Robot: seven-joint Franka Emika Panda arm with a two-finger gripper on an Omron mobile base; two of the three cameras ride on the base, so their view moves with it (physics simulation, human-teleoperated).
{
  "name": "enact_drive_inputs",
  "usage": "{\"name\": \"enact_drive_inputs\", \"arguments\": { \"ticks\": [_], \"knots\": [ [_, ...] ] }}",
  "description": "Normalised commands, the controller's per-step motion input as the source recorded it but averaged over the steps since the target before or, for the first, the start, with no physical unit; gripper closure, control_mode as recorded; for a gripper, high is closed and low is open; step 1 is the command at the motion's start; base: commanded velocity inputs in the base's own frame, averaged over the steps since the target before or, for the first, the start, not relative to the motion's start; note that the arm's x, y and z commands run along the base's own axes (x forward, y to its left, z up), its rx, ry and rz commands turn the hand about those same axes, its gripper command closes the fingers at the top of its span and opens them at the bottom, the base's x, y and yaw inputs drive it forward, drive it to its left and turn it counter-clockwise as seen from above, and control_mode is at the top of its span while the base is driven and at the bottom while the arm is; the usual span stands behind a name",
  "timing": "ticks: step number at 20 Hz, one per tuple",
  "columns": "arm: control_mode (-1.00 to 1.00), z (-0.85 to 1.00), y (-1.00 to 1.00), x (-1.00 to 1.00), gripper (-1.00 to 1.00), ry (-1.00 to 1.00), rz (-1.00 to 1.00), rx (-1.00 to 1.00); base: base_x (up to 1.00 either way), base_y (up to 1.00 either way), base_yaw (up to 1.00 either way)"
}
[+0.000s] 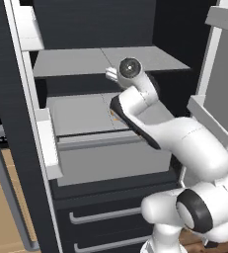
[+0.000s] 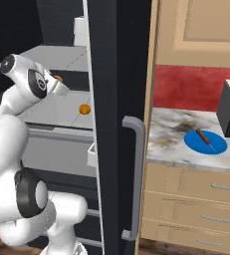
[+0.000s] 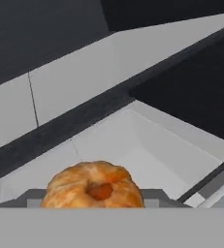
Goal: Place the cold items (tangerine and orange) from the fridge in one tupperware on the dining counter. Place the warm items (kebab skewer and hot dog) in the stove area in another tupperware.
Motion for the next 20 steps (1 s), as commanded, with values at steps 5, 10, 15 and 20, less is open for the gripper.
{"name": "enact_drive_inputs", "arguments": {
  "ticks": [5, 10, 15, 20],
  "knots": [
    [-1.0, -0.55, -0.06, -1.0, 1.0, 0.01, -0.46, 0.04, 0.0, 0.0, 0.0],
    [-1.0, -0.7, -0.47, -1.0, 1.0, 0.07, -0.33, 0.01, 0.0, 0.0, 0.0],
    [-1.0, -0.74, -0.81, -0.94, 1.0, 0.21, -0.18, 0.1, 0.0, 0.0, 0.0],
    [-1.0, -0.7, -0.68, -0.36, 1.0, 0.18, -0.16, 0.01, 0.0, 0.0, 0.0]
  ]
}}
